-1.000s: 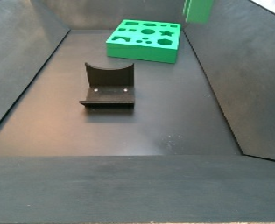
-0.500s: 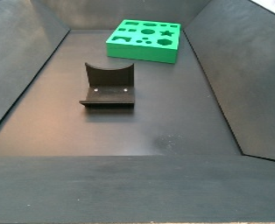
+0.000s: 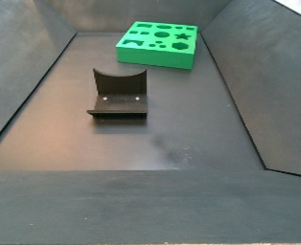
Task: Pick up the arch object. Move up. Place the arch object on the fixture. Regrasp the arch object. Rotate the arch object. Move to above the board. Insert the arch object.
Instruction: Move to above the board.
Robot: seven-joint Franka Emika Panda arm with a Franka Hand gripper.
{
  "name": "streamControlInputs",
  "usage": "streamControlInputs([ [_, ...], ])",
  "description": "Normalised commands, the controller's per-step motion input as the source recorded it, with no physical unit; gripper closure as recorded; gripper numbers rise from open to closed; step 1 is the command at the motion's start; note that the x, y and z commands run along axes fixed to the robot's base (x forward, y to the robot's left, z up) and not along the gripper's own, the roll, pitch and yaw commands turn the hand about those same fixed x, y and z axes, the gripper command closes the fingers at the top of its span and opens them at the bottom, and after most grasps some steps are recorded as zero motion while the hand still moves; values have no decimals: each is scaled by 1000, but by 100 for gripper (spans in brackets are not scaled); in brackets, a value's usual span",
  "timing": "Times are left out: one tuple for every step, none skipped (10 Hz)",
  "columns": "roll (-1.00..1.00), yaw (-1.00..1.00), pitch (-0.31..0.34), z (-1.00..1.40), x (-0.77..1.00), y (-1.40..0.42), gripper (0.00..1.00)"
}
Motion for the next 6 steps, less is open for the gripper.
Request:
streamControlInputs([
  [-25, 1000, 118, 259, 371, -1000, 100],
  [-23, 1000, 129, 209, 320, -783, 100],
  [-22, 1000, 135, 130, 213, -464, 100],
  [-21, 1000, 139, 86, 147, -288, 100],
  [-21, 1000, 142, 57, 102, -176, 100],
  [-20, 1000, 151, 45, 70, -118, 100],
])
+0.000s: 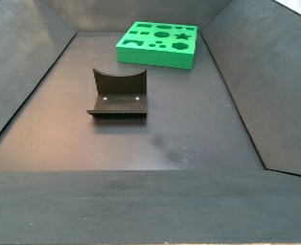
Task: Pick up the arch object. Move up. Place the arch object on the fixture. Regrasp the arch object. Rotate the arch object. Move to above the board. Insert the arch object.
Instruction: Move to above the board, then insert the arch object.
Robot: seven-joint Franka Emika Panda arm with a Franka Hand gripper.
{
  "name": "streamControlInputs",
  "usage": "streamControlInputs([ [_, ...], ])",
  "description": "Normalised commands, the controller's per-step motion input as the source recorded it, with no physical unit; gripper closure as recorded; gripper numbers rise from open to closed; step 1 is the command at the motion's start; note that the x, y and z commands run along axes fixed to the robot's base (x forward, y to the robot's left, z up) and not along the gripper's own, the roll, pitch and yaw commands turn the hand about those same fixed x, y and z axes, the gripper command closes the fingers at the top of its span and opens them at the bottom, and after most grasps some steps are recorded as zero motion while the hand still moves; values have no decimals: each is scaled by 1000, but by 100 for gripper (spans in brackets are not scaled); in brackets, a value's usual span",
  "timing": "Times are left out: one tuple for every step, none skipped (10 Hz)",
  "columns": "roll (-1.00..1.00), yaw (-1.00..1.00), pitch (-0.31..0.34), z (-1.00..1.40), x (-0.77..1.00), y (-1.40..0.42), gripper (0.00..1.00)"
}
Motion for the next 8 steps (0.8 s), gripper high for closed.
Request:
streamControlInputs([
  [-13, 1000, 174, 37, 61, -76, 100],
  [-6, 1000, 200, 28, 65, -54, 100],
  [9, 861, 219, 25, 60, -34, 100],
  [19, 617, 197, 33, 59, -27, 100],
  [23, 400, 170, 28, 66, -25, 100],
  [28, 243, 150, 24, 63, -22, 100],
  [0, 0, 0, -71, -11, 0, 100],
  [0, -40, 113, -54, 94, -23, 100],
])
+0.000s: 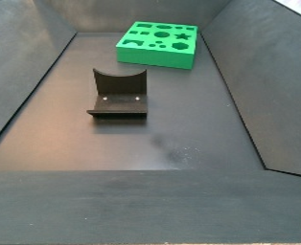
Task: Pick up the arch object. Move up. Place the arch object on the fixture. Regrasp the arch object. Rotate the arch object. Move to above the board. Insert the arch object.
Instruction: Insert the arch object.
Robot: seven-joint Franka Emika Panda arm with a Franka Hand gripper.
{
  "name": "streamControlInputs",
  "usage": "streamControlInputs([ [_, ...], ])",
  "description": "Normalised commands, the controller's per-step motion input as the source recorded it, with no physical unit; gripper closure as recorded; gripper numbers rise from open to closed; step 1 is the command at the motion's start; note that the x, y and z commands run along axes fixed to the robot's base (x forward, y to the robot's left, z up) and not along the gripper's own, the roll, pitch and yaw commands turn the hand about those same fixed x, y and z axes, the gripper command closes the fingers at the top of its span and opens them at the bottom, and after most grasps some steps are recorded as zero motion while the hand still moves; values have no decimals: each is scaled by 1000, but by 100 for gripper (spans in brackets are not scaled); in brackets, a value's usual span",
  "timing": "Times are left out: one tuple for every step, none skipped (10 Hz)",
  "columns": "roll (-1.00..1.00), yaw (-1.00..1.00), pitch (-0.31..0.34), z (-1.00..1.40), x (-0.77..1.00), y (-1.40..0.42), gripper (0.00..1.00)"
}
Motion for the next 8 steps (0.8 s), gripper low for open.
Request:
streamControlInputs([
  [-6, 0, 67, -94, 17, 0, 100],
  [-30, 0, -9, -31, 0, 0, 100],
  [80, -171, 0, -260, 837, -206, 100],
  [77, -200, -29, -460, 891, -191, 100],
  [67, -157, -33, -754, 946, -186, 100],
  [104, -94, -14, -977, 989, -163, 100],
  [163, -46, 0, -923, 980, -106, 100],
  [226, 0, 37, -763, 869, -54, 100],
])
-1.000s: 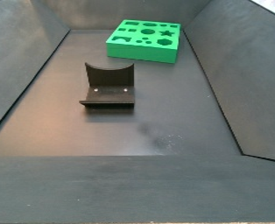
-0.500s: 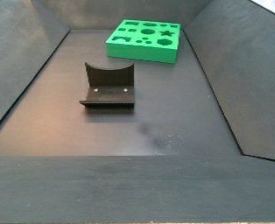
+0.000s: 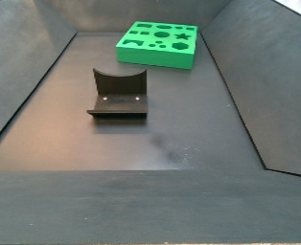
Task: Pick up the arch object. Move up. Place the arch object on the fixture. Regrasp the arch object. Rotate the arch object. Move to above the board. Insert the arch object.
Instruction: Insert the arch object.
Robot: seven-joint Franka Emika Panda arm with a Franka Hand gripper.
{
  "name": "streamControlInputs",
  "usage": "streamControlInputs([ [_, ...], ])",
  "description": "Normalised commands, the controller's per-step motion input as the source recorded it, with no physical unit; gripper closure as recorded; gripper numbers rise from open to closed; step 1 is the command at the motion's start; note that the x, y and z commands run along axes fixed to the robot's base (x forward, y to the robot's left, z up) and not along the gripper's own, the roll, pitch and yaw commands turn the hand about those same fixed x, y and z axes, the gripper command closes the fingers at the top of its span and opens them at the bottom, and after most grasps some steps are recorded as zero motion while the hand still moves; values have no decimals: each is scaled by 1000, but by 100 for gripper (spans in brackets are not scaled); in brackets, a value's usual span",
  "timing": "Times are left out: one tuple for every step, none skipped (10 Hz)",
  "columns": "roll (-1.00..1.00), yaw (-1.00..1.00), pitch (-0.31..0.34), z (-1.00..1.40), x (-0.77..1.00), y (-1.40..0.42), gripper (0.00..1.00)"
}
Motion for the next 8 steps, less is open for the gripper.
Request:
streamControlInputs([
  [193, 0, 31, -831, 880, -91, 100],
  [191, 0, 44, -817, 900, -80, 100],
  [69, -34, 93, -903, 946, -14, 100],
  [-16, -71, 100, -840, 877, 0, 100],
  [-71, -69, 103, -774, 931, 0, 100],
  [-101, -77, 84, -709, 931, 0, 100],
  [-147, -149, 17, -669, 917, -34, 100],
  [-136, -191, 0, -657, 889, -103, 100],
])
